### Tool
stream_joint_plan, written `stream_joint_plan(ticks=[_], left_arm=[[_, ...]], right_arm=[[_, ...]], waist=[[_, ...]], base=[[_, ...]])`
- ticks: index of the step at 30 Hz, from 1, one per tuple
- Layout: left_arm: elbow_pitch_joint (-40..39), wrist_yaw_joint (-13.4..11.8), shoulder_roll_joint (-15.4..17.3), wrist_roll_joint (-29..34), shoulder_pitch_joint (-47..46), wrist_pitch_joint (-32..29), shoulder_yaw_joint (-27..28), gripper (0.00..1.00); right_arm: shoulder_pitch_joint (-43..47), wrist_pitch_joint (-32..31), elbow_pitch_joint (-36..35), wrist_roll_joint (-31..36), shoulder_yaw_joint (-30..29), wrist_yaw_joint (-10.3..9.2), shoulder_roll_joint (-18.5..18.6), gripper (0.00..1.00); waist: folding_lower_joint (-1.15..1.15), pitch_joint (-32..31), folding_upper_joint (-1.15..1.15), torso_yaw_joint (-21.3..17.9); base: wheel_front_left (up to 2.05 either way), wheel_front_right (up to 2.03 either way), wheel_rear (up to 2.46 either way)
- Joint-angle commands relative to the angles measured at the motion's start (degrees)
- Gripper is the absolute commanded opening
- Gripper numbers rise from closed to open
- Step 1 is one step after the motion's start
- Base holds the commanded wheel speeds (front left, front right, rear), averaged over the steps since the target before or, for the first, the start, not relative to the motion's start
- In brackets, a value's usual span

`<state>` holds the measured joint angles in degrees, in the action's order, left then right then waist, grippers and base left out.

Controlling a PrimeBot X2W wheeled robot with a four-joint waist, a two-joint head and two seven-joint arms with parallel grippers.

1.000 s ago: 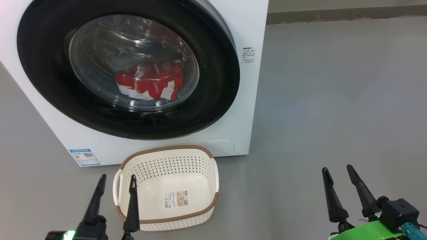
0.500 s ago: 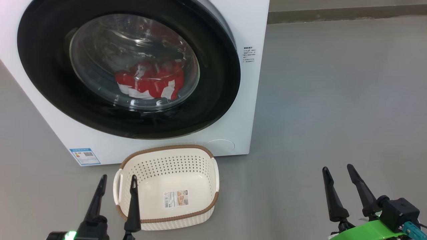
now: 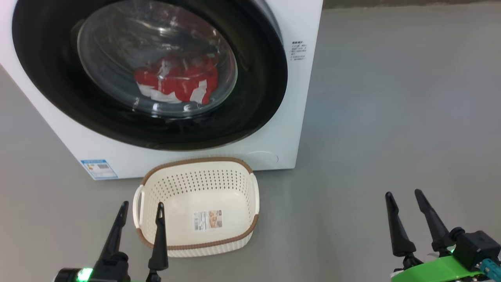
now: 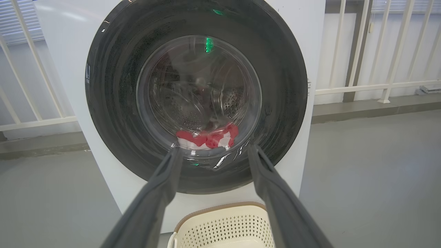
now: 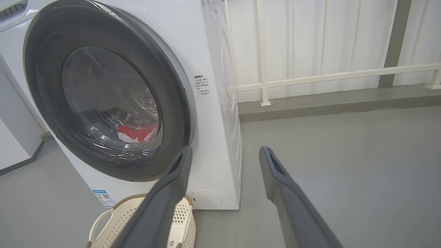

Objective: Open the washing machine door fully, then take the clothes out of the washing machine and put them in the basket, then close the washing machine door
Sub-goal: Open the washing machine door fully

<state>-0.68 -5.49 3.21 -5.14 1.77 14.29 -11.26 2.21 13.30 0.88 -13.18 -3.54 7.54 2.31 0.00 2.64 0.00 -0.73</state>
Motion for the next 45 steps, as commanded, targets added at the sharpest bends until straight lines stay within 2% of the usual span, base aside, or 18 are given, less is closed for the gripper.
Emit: stream_joint_plan(ticks=[1,3,5,8,9,14,20,27,31,36,45], left_arm=[[-2.0,-0.6,0.7,0.3,-2.3,0.6,1.6,1.0],[-2.3,-0.7,0.8,0.4,-2.7,0.6,1.5,1.0],[-2.5,-0.6,0.8,0.4,-3.1,0.6,1.3,1.0],[-2.7,-0.7,0.9,0.5,-3.7,0.6,1.2,1.0],[-2.8,-0.7,0.9,0.5,-3.9,0.6,1.1,1.0],[-3.0,-0.8,0.9,0.5,-4.8,0.7,0.9,1.0],[-3.4,-0.9,0.8,0.6,-5.8,0.7,0.6,1.0],[-3.6,-1.0,0.8,0.5,-6.8,0.7,0.4,1.0],[-3.6,-1.0,0.7,0.5,-7.4,0.7,0.0,1.0],[-4.0,-0.9,0.6,0.5,-7.9,0.7,0.0,1.0],[-4.7,-0.5,0.4,0.2,-9.2,0.7,-0.5,1.0]], right_arm=[[-2.4,0.6,-1.6,0.2,0.9,-0.05,0.6,0.95],[-3.2,0.7,-1.6,0.2,0.5,-0.05,0.6,0.45],[-4.1,0.8,-1.6,0.3,0.2,-0.05,0.6,0.27],[-5.6,0.9,-1.7,0.8,-0.4,-0.05,0.6,0.11],[-6.1,0.9,-1.7,0.8,-0.5,-0.05,0.6,0.0],[-9.6,1.2,-1.2,0.6,-1.6,-0.05,0.6,0.0],[-14.8,1.5,0.5,-4.0,-2.7,-0.05,0.6,0.0],[-21.3,1.6,3.7,-13.0,-3.0,-0.05,0.6,0.0],[-25.6,0.7,6.3,-20.6,-2.4,-0.05,0.6,0.0],[-30.4,-2.8,8.7,-26.7,-2.2,-0.05,1.3,0.0],[-39.9,-11.4,14.9,-41.1,-1.1,-0.05,5.4,0.0]], waist=[[0.0,1.5,0.0,0.7],[0.0,2.5,0.0,1.0],[0.0,3.3,0.0,1.4],[0.0,4.5,0.0,1.9],[0.0,4.9,0.0,2.1],[0.0,6.7,0.0,2.7],[0.0,8.7,0.0,3.2],[0.0,10.6,0.0,3.9],[0.0,11.6,0.0,4.5],[0.0,12.8,0.0,5.3],[0.0,15.2,0.0,6.8]], base=[[0.0,0.0,0.0],[0.0,0.0,0.0],[0.0,0.0,0.0],[0.0,0.0,0.0],[0.0,0.0,0.0],[0.0,0.0,0.0],[0.0,0.0,0.0],[0.0,0.0,0.0],[0.0,0.0,0.0],[0.0,0.0,0.0],[0.0,0.0,0.0]])
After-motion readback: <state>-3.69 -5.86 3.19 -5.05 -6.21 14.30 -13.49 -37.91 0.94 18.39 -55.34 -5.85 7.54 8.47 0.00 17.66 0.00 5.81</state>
